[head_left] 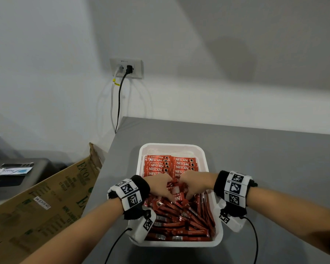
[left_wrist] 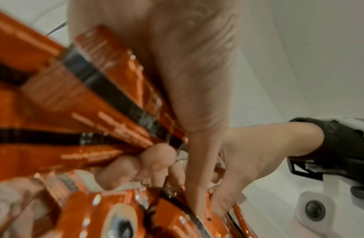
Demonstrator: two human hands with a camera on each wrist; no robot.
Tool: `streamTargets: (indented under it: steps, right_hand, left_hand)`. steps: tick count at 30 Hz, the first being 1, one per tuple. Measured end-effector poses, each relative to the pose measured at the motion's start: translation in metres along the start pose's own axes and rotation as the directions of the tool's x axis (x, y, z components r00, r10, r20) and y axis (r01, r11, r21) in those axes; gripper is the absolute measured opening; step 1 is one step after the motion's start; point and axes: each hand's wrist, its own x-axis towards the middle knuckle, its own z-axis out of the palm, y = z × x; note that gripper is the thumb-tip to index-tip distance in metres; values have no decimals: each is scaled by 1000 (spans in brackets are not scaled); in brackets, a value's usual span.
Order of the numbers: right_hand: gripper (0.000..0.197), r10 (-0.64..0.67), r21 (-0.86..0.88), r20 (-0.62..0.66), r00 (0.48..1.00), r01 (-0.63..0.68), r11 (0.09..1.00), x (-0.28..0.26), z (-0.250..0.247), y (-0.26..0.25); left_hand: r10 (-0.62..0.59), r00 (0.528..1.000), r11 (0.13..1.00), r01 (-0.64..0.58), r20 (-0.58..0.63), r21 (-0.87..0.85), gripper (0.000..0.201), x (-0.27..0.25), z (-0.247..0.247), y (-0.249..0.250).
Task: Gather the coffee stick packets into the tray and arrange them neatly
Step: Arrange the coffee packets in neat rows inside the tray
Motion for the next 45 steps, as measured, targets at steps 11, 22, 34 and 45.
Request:
streamTargets:
  steps: [11, 22, 34, 45]
  right_hand:
    - [26, -99, 161, 35, 995, 92, 983, -5, 11, -5]
    - [36, -101, 261, 105, 989, 71, 963, -2, 18, -9]
    - [24, -82, 335, 75, 994, 52, 941, 9, 22, -13]
    - [27, 155, 167, -126, 980, -133, 977, 45, 23, -40]
  left_hand:
    - [-18, 999, 1000, 18, -45, 18, 24, -16, -11, -6]
    - [90, 978, 996, -86, -186, 28, 13, -40, -39, -17]
    - [81, 757, 962, -231, -648, -149, 17, -40, -46, -21]
    - [36, 777, 914, -279, -629, -293, 33, -36, -39, -23]
